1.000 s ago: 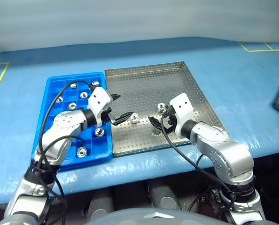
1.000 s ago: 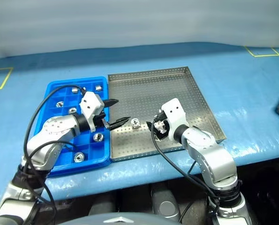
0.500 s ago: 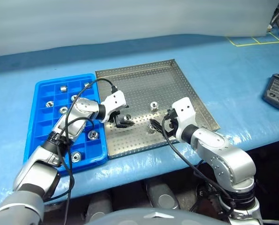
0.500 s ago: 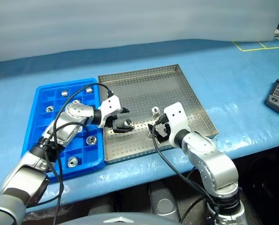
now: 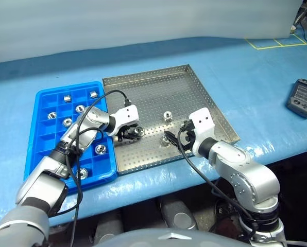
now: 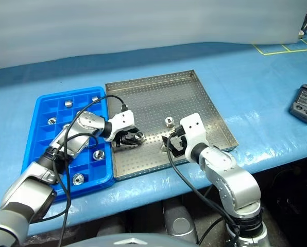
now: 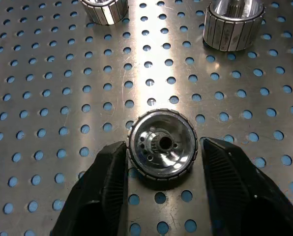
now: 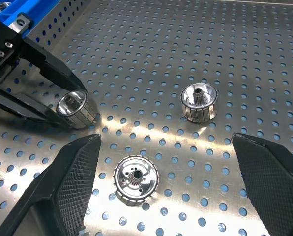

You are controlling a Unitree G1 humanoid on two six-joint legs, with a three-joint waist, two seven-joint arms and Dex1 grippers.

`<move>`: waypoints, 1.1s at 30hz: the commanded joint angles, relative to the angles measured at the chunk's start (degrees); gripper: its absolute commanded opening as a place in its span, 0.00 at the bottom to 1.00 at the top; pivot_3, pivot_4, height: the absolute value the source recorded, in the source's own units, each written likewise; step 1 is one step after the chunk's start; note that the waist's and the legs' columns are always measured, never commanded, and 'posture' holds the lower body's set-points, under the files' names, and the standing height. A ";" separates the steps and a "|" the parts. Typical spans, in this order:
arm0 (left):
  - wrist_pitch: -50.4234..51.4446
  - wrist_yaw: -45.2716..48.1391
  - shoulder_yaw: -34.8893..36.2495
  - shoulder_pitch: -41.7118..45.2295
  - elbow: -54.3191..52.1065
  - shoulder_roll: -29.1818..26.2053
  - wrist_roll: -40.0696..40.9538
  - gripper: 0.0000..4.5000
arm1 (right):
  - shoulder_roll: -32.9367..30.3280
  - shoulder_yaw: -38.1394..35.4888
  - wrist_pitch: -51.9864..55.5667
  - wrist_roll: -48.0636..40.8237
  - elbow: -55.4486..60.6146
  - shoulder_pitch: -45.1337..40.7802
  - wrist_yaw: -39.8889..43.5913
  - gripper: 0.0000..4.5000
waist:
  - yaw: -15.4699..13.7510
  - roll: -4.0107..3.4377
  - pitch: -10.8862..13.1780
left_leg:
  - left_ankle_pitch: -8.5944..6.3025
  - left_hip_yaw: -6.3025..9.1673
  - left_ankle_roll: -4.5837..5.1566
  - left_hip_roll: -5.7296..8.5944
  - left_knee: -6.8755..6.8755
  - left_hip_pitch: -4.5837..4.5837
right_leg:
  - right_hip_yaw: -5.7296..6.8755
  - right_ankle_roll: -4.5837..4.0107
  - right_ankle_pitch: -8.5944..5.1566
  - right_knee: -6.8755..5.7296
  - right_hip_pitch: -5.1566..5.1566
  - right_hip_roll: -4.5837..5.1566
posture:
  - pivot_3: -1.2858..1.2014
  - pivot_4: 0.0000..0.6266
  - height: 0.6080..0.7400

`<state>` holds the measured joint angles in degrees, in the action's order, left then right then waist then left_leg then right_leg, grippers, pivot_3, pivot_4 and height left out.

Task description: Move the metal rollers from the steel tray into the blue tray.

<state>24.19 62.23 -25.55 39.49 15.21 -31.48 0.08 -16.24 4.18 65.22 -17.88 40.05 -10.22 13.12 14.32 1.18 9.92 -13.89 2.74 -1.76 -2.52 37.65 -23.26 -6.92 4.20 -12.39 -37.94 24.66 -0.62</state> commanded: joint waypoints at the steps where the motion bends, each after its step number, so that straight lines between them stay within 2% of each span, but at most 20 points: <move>1: -0.88 0.22 1.10 1.33 -0.52 0.32 -0.70 0.37 | 0.21 0.07 -1.53 -0.35 1.76 -0.51 -0.16 1.00 | -0.01 0.00 0.00 | 0.00 0.00 0.00 0.00 0.00 0.00 | 0.00 0.00 0.00 0.00 0.00 0.00 | 0.42 0.24 1.00; 4: -0.29 -1.12 3.68 1.13 -1.59 0.50 0.67 0.37 | 0.11 0.50 -1.80 -0.47 1.30 -0.95 0.08 1.00 | -0.13 0.00 0.00 | 0.00 0.00 0.00 0.00 0.00 0.00 | 0.00 0.00 0.00 0.00 0.00 0.00 | 0.43 0.24 1.00; 8: 2.88 -6.46 10.95 -0.47 -5.93 1.35 4.09 0.37 | 0.03 1.51 -2.00 -0.84 0.61 -1.96 0.72 1.00 | -0.30 0.00 0.00 | 0.00 0.01 0.00 0.00 0.00 -0.02 | 0.00 0.00 0.00 -0.01 0.02 0.00 | 0.44 0.24 1.00; 15: 9.55 -22.70 26.36 -12.34 -25.02 2.15 6.04 0.37 | -0.38 6.23 -4.48 -0.63 -3.68 -6.41 3.63 1.00 | -1.57 -0.02 0.01 | 0.00 0.07 0.00 -0.03 -0.05 0.01 | 0.02 0.00 0.01 -0.04 0.01 -0.03 | 0.48 0.24 1.00; 19: 14.86 -32.04 33.17 -19.27 -36.17 4.10 5.51 0.37 | -0.79 9.26 -6.75 -0.44 -6.41 -9.12 5.91 1.00 | -3.75 0.00 0.02 | 0.00 0.06 0.00 -0.01 -0.02 0.01 | 0.02 0.02 0.02 -0.03 0.00 0.00 | 0.50 0.24 1.00; 26: 22.05 -44.36 41.21 -28.75 -48.51 8.23 3.76 0.37 | -0.58 12.42 -9.32 -0.51 -10.08 -11.96 8.62 1.00 | -8.16 0.02 0.02 | 0.00 0.07 0.00 0.01 0.04 0.01 | 0.07 0.01 0.03 0.02 -0.04 0.02 | 0.53 0.24 1.00; 33: 24.85 -49.07 43.00 -33.80 -50.06 9.50 4.02 0.37 | -0.14 13.48 -9.99 -0.53 -11.12 -12.71 9.71 1.00 | -11.06 0.04 0.00 | 0.01 0.10 -0.02 0.01 0.14 0.02 | 0.14 0.01 0.04 0.01 -0.10 0.02 | 0.54 0.24 1.00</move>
<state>49.18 13.98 16.52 5.46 -31.96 -22.06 4.45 -16.50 17.93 56.57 -18.30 27.67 -21.99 22.52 3.26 1.22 9.92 -13.87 2.83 -1.78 -2.50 37.82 -23.24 -6.79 4.21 -12.35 -37.93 24.56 -0.59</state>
